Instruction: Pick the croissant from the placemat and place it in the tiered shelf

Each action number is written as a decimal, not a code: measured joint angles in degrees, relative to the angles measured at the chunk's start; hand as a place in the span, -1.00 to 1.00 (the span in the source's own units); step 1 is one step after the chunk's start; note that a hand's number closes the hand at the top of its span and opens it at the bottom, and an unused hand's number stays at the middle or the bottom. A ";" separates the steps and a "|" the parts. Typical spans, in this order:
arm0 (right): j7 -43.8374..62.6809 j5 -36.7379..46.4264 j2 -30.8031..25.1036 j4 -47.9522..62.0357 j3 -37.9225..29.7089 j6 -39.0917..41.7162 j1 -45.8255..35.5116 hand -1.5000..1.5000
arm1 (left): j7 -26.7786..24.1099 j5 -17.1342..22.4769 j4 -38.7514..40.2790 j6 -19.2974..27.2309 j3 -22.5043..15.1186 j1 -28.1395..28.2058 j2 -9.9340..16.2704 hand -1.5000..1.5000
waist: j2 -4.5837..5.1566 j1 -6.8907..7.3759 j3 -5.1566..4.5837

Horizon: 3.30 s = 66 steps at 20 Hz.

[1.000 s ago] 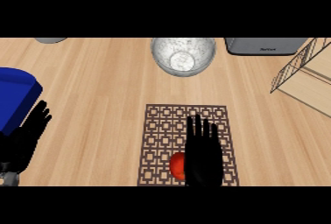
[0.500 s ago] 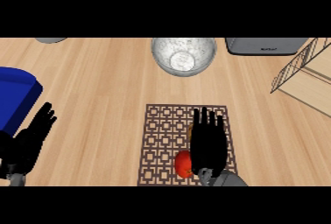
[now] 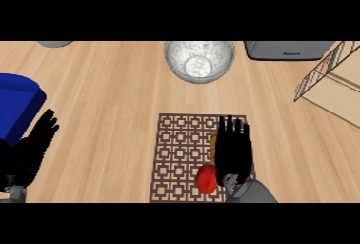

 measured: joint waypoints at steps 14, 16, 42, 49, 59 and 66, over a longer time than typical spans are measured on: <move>-4.06 0.53 0.40 4.27 -3.82 -3.53 1.94 1.00 | 3.13 -3.20 -2.22 -3.02 4.41 0.07 -2.25 0.00 | -0.29 -0.01 -0.20; -4.08 0.70 0.21 5.10 -3.38 -3.43 1.11 1.00 | 2.99 -3.67 -1.31 -3.84 4.86 -0.66 -2.73 0.00 | -0.28 -0.04 -0.22; -21.52 -18.40 -20.39 -22.40 -33.33 -3.34 6.60 1.00 | 2.69 -7.41 -3.28 -5.11 7.63 2.14 -6.11 0.00 | 0.04 -0.94 0.12; -14.84 -33.11 -18.51 -36.30 -46.02 2.56 5.76 1.00 | 2.92 -7.72 -2.28 -5.07 8.06 1.03 -6.62 0.00 | -0.05 -1.40 0.10; -2.09 -51.36 -25.77 -45.69 -61.39 7.62 -5.14 1.00 | 2.73 -8.24 -0.75 -6.64 8.97 -0.12 -6.89 0.00 | 0.05 -0.60 0.08; -0.29 -52.40 -38.32 -39.82 -64.73 8.37 -12.49 1.00 | 3.94 -8.87 -2.89 -6.68 8.83 0.41 -7.27 0.00 | 0.13 -0.14 0.04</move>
